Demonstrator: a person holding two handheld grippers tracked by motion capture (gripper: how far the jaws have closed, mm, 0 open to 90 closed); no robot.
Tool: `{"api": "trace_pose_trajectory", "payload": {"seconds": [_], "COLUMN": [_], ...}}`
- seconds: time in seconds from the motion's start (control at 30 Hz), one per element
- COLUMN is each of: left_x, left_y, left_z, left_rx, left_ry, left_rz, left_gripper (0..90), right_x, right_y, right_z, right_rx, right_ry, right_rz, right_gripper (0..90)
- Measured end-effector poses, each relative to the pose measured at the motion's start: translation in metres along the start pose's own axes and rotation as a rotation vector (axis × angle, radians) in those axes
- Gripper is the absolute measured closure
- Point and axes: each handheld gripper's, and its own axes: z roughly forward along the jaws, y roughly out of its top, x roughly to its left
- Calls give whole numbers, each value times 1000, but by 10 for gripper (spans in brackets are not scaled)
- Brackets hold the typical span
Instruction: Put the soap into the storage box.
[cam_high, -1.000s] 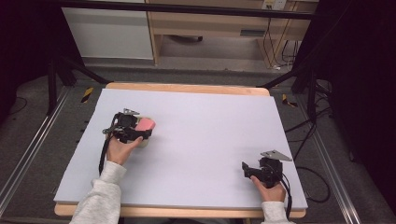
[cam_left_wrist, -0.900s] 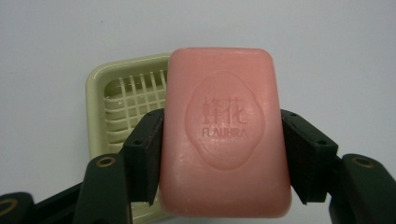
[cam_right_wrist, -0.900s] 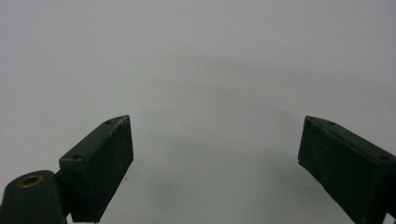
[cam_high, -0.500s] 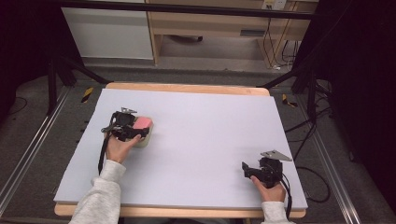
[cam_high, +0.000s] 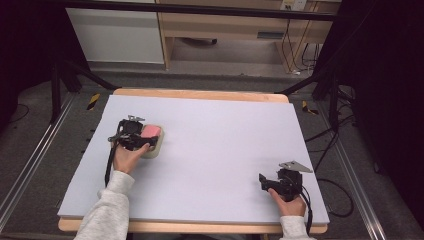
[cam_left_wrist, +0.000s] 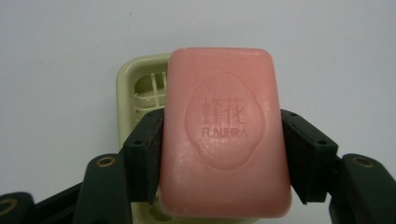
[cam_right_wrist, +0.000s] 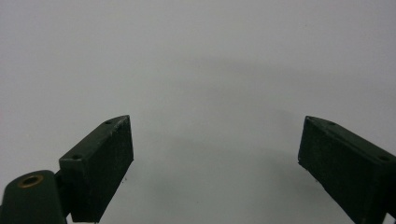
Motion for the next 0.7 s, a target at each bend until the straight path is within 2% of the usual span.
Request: {"api": "trace_pose_trajectory", "payload": {"seconds": [0.3, 0.7], "left_x": [4, 5], "left_y": [-2, -3], "left_z": [5, 10], "left_rx": [6, 14], "left_ry": [7, 20], "left_rz": [-16, -17], "left_gripper": [372, 372], "right_x": [0, 0], "right_y": [0, 0], "right_z": [0, 0], "right_rx": [0, 1], "right_ry": [0, 0], "right_rz": [0, -1], "right_gripper": [105, 105]}}
